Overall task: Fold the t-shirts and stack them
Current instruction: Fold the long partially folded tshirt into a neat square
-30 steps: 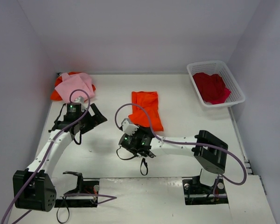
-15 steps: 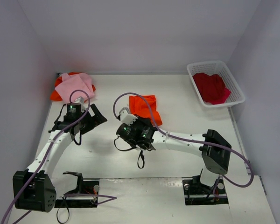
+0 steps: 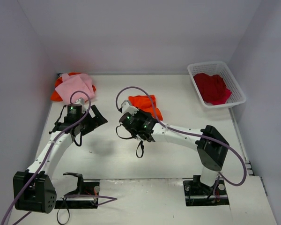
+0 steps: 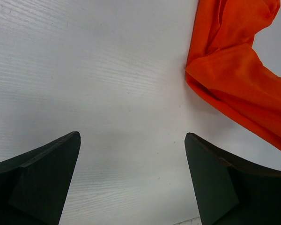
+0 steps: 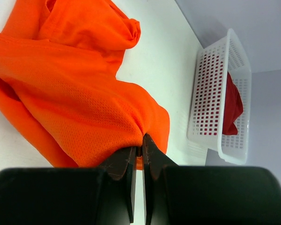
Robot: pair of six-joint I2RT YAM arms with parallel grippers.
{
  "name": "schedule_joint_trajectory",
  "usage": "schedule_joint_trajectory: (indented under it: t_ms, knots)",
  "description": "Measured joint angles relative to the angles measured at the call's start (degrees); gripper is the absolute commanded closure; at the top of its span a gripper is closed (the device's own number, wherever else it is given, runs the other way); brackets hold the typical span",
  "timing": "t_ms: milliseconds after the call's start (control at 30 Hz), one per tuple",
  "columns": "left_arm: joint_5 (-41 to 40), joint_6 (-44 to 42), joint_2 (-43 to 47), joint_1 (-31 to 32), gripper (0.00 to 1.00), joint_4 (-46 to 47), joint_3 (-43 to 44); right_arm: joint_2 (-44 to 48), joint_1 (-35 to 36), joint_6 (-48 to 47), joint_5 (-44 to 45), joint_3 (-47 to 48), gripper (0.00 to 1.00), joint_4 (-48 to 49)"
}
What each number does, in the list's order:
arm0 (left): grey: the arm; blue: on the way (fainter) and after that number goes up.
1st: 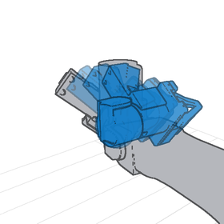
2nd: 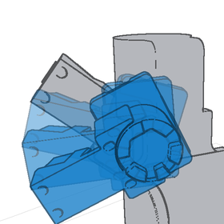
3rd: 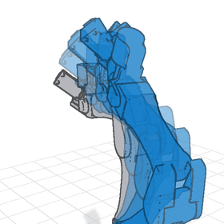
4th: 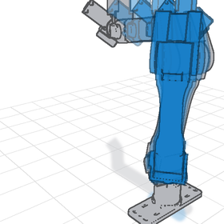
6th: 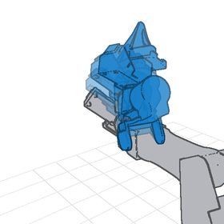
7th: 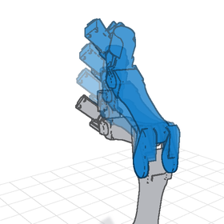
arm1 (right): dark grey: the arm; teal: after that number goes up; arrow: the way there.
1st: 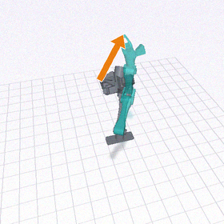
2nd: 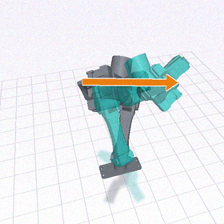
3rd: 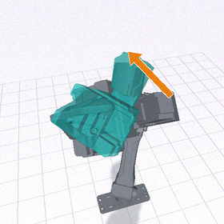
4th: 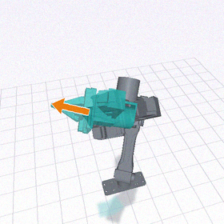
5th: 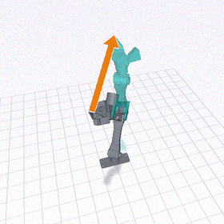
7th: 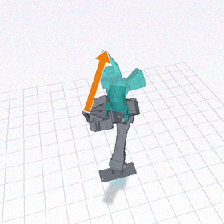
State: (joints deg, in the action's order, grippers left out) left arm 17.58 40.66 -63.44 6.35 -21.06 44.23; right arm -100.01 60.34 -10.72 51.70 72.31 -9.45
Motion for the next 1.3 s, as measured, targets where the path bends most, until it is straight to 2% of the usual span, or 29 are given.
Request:
schedule_joint_trajectory:
  t_ms: [233, 500, 900, 1300]
  knots:
    - [0.0, 0.0, 0.0, 0.0, 0.12, 0.3, 0.0, -3.0, -4.3, -4.5, -4.3, 0.2, 1.00, 5.0]
    - [0.0, 0.0, 0.0, 0.0, 0.12, 0.3, 0.0, -8.4, -5.7, -7.3, -7.6, 3.3, 1.00, 9.6]
    - [0.0, 0.0, -0.1, 0.0, 0.12, 0.4, 0.0, -12.3, -7.2, -10.6, -11.0, 8.6, 1.00, 12.3]
    - [0.0, 0.0, -0.3, 0.0, 0.12, 0.3, 0.0, -12.4, -8.6, -12.8, -12.2, 10.8, 1.00, 13.0]
